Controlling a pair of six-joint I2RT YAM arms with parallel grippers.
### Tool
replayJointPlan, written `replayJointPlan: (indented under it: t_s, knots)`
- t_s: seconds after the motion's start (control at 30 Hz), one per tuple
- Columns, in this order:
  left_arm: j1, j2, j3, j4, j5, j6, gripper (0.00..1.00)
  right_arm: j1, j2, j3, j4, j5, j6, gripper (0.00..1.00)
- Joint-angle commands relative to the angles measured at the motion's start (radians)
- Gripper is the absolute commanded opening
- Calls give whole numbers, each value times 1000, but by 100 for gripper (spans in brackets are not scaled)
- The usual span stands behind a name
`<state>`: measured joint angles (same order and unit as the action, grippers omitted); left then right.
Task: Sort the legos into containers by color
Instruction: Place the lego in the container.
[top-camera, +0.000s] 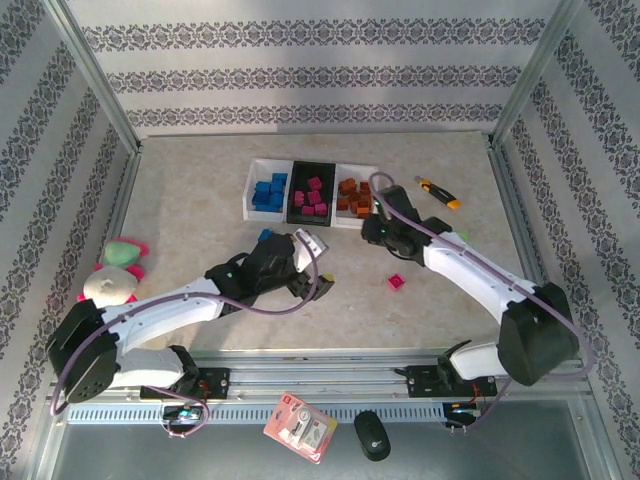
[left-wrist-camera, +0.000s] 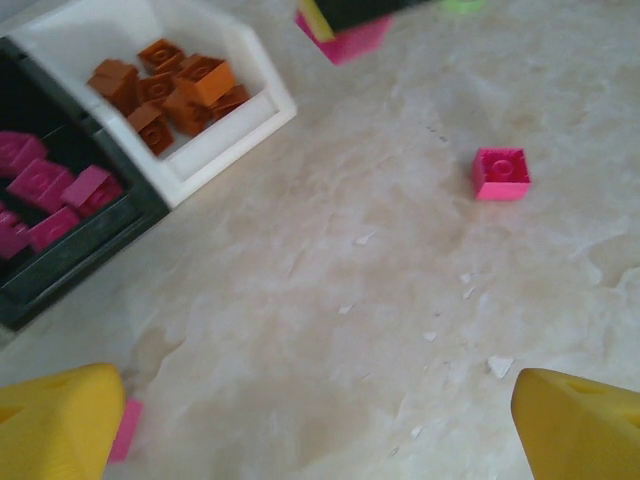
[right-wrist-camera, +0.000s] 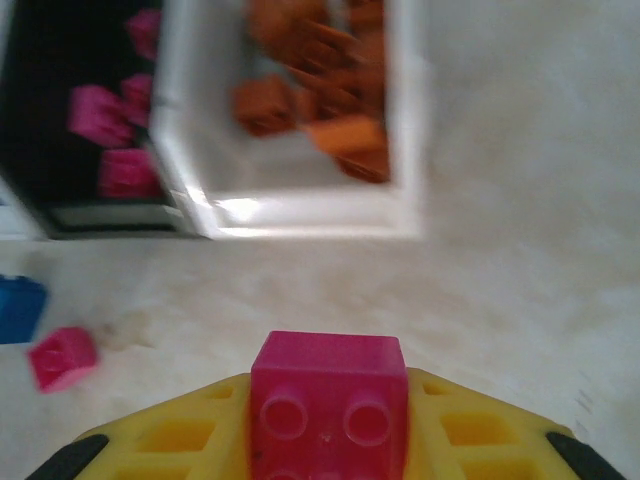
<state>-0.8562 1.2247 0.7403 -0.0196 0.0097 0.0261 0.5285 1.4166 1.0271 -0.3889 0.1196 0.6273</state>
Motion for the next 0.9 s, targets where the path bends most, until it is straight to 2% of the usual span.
replayJointPlan:
  t_s: [0.0, 0.3, 0.5, 0.57, 0.7, 0.87]
  knots:
    - [-4, -73, -48, 34, -86, -71, 99, 48, 103, 115, 68, 55, -96, 32]
    - [-5, -202, -161, 66, -139, -104, 99, 89, 468, 462, 130, 40, -162, 32]
    - [-4, -232, -182, 68, -161, -103, 99, 87, 635, 629, 122, 50, -187, 34]
    - [-4, -228, -183, 87, -171, -112, 99, 87, 650, 665, 108, 51, -188, 40]
    - [-5, -213, -191, 159, -143, -113, 99, 85, 585, 640, 114, 65, -190, 60]
    - [-4, -168, -182, 247, -61, -86, 99, 72, 418, 471, 132, 96, -161, 66]
